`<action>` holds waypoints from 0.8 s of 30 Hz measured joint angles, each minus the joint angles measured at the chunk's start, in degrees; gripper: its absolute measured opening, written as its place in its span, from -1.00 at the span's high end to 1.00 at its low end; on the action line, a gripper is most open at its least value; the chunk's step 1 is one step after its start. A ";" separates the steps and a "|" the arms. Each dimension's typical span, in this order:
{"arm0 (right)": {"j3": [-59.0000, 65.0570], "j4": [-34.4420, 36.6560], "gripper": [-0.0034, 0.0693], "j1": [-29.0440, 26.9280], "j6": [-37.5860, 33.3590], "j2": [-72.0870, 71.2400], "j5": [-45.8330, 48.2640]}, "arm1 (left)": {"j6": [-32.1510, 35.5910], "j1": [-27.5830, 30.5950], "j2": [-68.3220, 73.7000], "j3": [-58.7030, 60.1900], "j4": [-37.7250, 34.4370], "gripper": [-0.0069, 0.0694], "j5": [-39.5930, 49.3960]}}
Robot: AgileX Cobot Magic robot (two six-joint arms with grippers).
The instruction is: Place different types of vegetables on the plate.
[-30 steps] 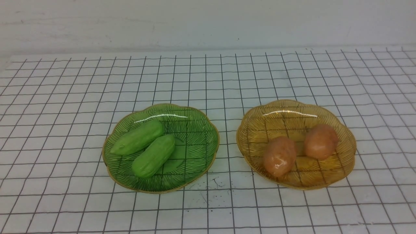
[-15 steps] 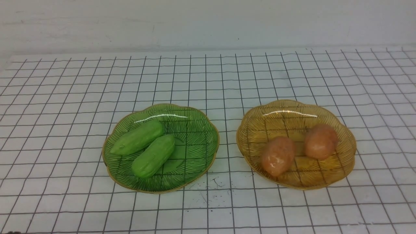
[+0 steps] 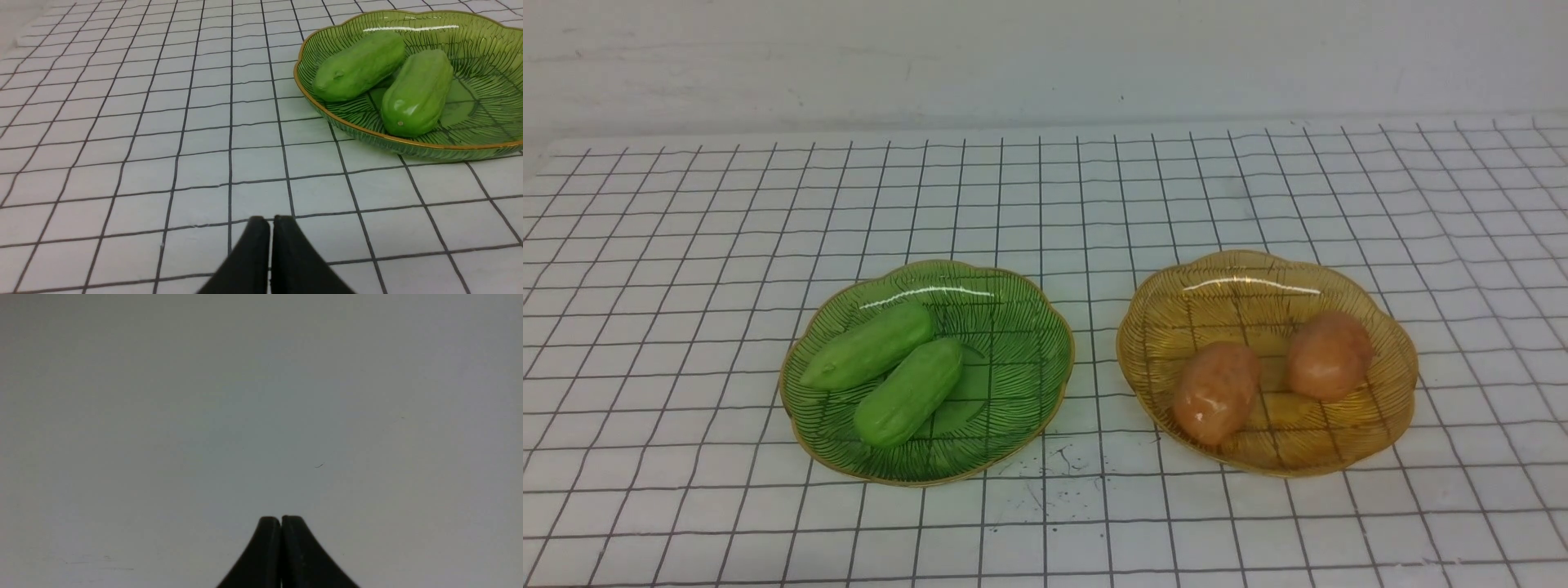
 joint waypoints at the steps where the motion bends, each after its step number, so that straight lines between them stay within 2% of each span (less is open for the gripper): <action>1: 0.00 0.00 0.94 0.00 0.00 0.00 0.00 | 0.00 0.00 0.00 0.00 0.00 0.84 0.00; 20: 0.00 -0.21 0.94 0.00 -0.52 0.00 0.30 | -0.14 0.00 0.00 0.00 0.00 0.84 0.00; 24: 1.19 -2.45 0.94 -0.85 -1.12 0.00 6.83 | -0.14 0.00 0.00 0.00 0.00 0.84 0.00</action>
